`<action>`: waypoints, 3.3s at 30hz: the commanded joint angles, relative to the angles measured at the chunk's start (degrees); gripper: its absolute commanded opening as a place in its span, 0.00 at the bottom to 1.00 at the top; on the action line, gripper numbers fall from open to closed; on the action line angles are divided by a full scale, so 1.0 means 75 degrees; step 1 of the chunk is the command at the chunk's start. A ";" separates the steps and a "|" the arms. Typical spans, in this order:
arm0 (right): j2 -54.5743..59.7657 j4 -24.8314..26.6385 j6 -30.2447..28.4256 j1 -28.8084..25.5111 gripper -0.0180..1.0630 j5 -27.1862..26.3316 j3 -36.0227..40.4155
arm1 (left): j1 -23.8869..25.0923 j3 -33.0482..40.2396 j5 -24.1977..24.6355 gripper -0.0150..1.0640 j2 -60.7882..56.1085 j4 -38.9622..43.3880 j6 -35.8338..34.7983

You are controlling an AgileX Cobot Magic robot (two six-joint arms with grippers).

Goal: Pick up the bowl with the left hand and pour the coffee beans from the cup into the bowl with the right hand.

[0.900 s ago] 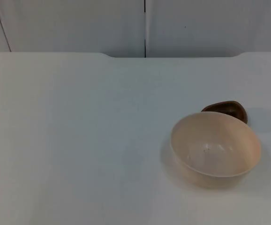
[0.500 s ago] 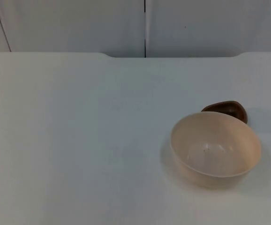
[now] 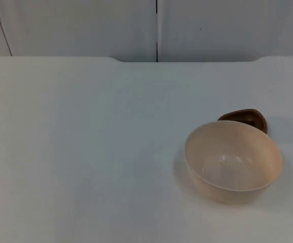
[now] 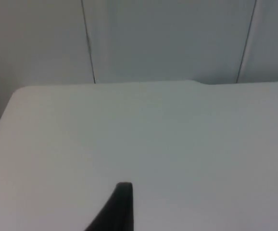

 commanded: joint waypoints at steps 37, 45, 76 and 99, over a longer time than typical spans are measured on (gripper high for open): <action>-0.0030 -0.0008 -0.0012 -0.0052 0.99 -0.0038 0.0018 | 0.0007 -0.2462 0.0346 0.99 0.5707 -0.3150 0.2156; -0.0030 -0.0008 -0.0012 -0.0052 0.99 -0.0038 0.0018 | 0.0007 -0.2462 0.0477 0.99 0.6323 -0.3925 0.2647; -0.0030 -0.0008 -0.0012 -0.0052 0.99 -0.0038 0.0018 | -0.2945 -0.2607 -0.1010 0.96 0.9666 -0.2758 0.1326; -0.0030 -0.0008 -0.0012 -0.0052 0.99 -0.0038 0.0018 | -0.3987 -0.3097 -0.3117 0.92 1.2525 -0.3173 0.0534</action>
